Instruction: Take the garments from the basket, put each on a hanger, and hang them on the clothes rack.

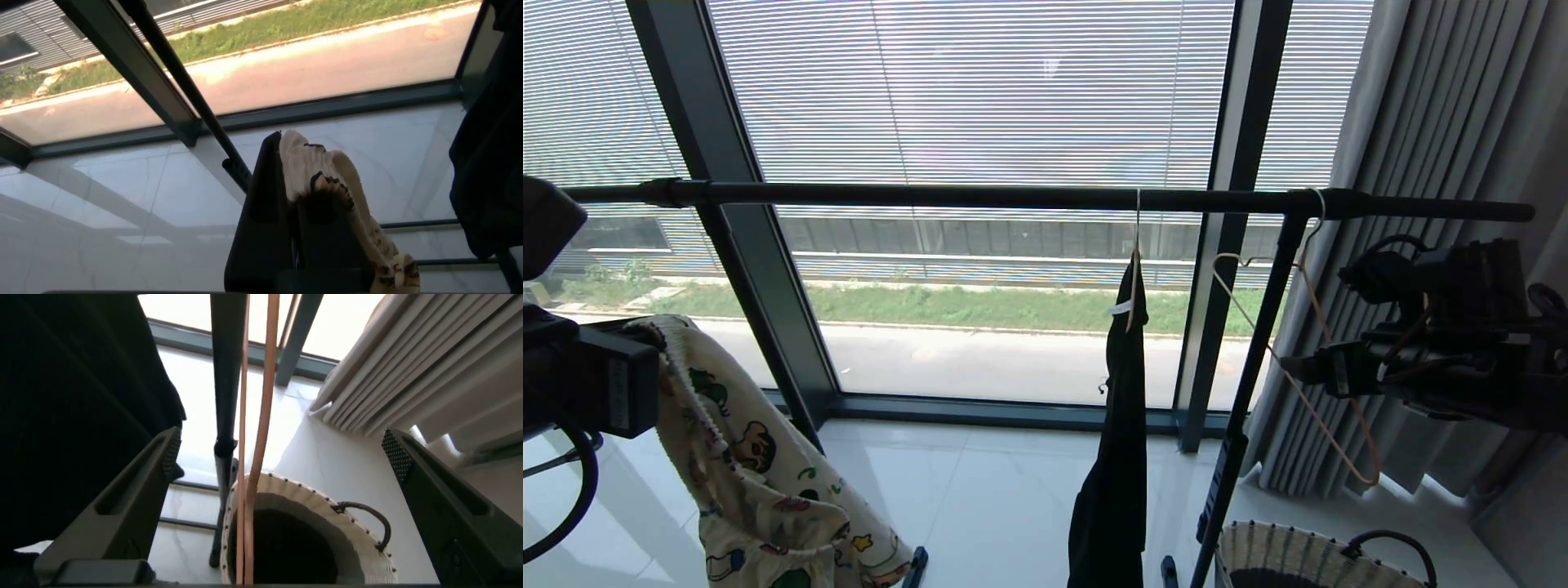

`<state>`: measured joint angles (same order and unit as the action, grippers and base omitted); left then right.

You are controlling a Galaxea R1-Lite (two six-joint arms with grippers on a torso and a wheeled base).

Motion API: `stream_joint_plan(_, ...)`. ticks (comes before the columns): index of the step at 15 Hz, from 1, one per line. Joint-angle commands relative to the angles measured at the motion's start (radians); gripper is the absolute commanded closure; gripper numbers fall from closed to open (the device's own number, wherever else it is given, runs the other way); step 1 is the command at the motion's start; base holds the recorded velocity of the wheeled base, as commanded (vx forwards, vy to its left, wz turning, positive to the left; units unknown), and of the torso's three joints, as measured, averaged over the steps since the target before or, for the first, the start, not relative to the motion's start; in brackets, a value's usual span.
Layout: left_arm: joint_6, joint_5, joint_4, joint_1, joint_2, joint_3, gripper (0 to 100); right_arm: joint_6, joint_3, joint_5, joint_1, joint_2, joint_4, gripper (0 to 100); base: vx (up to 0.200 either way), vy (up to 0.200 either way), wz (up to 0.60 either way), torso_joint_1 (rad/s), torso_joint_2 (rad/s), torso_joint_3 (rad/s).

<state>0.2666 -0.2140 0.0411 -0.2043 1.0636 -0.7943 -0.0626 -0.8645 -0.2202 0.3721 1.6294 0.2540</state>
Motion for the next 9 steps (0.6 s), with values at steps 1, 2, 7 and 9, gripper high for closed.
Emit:
stream_joint_plan(1,-0.001,-0.001,0.000,0.000,0.001,0.001,100,0.001,-0.008,0.001,-0.007,0.067,0.037,0,0.000,0.000,0.00,0.000,0.00,0.000)
stream_joint_plan(2,-0.001,-0.001,0.000,0.000,0.001,0.001,100,0.001,-0.010,0.002,-0.007,0.076,0.050,0,0.000,0.000,0.00,0.000,0.00,0.000)
stream_joint_plan(7,-0.001,-0.001,0.000,0.000,0.002,0.003,100,0.000,-0.038,0.005,-0.013,0.112,0.065,0,0.000,0.000,0.00,0.000,0.00,0.000)
stream_joint_plan(9,-0.001,0.001,0.000,0.000,0.002,0.003,100,-0.002,-0.051,0.007,-0.013,0.118,0.073,100,0.000,0.000,0.00,0.000,0.00,0.000)
